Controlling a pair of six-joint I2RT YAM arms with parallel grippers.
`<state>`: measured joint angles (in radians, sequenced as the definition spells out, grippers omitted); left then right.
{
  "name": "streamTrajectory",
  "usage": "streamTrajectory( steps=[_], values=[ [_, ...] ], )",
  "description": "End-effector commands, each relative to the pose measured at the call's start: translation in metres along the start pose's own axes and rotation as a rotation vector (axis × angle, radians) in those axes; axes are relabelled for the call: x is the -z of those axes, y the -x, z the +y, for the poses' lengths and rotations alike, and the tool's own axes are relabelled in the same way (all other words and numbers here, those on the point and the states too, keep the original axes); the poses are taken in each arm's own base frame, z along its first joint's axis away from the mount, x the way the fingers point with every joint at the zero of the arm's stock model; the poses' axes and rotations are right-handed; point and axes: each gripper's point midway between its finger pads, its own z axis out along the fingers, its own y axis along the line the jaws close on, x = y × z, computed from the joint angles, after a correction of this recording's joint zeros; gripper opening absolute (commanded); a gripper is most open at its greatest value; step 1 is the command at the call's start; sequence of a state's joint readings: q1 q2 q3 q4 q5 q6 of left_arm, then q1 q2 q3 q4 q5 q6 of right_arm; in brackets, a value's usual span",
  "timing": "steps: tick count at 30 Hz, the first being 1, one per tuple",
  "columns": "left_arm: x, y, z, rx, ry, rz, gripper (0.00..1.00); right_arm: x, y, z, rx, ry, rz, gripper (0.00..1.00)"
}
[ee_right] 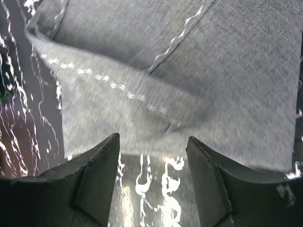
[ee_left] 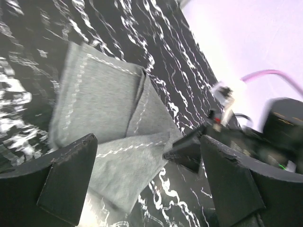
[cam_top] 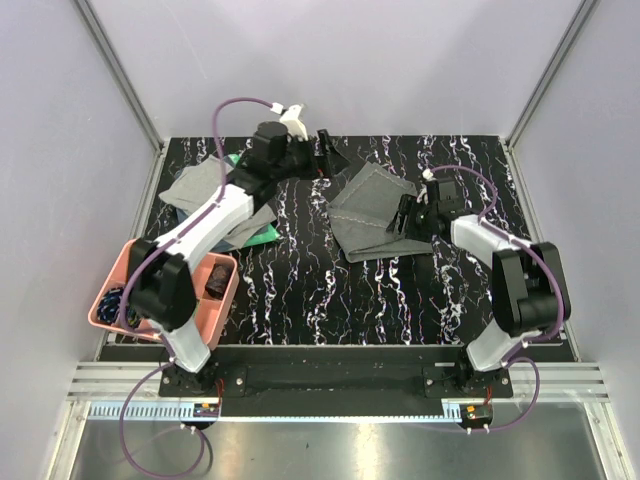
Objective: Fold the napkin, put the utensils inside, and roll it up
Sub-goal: Fold the napkin
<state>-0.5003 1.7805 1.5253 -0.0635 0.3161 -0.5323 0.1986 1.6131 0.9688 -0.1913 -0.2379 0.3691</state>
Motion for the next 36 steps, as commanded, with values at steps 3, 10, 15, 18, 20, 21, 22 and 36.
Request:
streamTrajectory(
  steps=[3,10,15,18,20,21,22,36],
  values=[
    [0.072,-0.007,0.007,-0.020,0.084,0.019,0.93,-0.022,0.026,0.004,-0.114,0.051,-0.030,0.64],
    [0.131,-0.012,0.019,-0.081,0.164,0.027,0.95,-0.039,0.024,-0.003,-0.165,0.037,-0.013,0.61],
    [0.157,-0.018,0.021,-0.113,0.179,0.023,0.96,-0.039,0.024,-0.005,-0.182,0.027,-0.010,0.54],
    [0.164,-0.018,0.026,-0.126,0.195,0.026,0.96,-0.039,0.020,-0.008,-0.186,0.011,0.004,0.42],
    [0.168,-0.018,0.030,-0.130,0.204,0.024,0.96,-0.039,0.017,-0.009,-0.187,0.006,0.012,0.34],
    [0.170,-0.019,0.031,-0.137,0.206,0.027,0.96,-0.040,0.016,-0.010,-0.188,0.005,0.015,0.33],
    [0.171,-0.017,0.034,-0.139,0.213,0.022,0.96,-0.039,0.016,-0.010,-0.190,0.003,0.015,0.31],
    [0.165,-0.034,0.054,-0.109,0.227,0.062,0.96,0.014,0.043,-0.004,-0.135,-0.062,-0.094,0.00]
  ],
)
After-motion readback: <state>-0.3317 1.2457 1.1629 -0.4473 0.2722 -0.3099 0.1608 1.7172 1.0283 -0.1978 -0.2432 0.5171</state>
